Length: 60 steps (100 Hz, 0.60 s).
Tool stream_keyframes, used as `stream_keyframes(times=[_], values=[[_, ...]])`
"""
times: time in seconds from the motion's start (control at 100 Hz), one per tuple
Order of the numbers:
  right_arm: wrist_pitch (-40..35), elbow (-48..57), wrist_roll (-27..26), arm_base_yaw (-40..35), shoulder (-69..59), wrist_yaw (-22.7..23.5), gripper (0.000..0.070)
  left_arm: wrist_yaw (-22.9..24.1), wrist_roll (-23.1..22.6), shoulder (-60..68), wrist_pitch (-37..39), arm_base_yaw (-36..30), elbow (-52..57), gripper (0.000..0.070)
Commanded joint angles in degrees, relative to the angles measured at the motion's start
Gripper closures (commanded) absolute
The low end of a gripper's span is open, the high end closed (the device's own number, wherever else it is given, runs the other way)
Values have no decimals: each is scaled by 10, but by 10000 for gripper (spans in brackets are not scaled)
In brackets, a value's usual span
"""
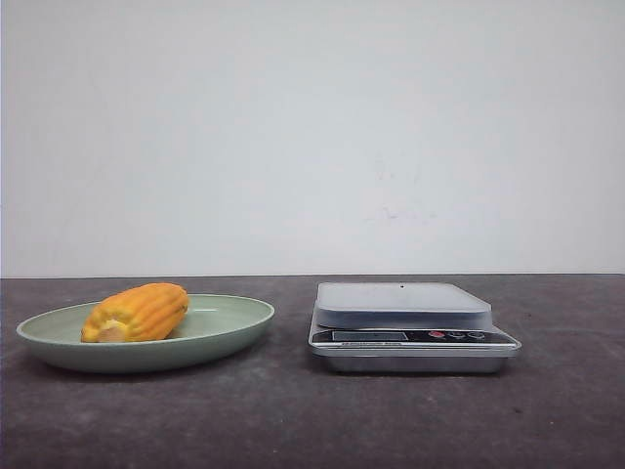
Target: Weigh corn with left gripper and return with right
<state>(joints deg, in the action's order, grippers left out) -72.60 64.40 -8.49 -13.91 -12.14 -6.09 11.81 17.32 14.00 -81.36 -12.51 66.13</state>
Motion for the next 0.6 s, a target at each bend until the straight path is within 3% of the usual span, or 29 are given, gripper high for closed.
stream_keyframes(times=[0.0, 0.59], values=[[-1, 8, -5, -1, 1, 0, 689, -1, -8, 0, -2, 0, 7, 683], [3, 8, -5, -2, 1, 0, 689, -1, -8, 0, 0, 0, 7, 683]])
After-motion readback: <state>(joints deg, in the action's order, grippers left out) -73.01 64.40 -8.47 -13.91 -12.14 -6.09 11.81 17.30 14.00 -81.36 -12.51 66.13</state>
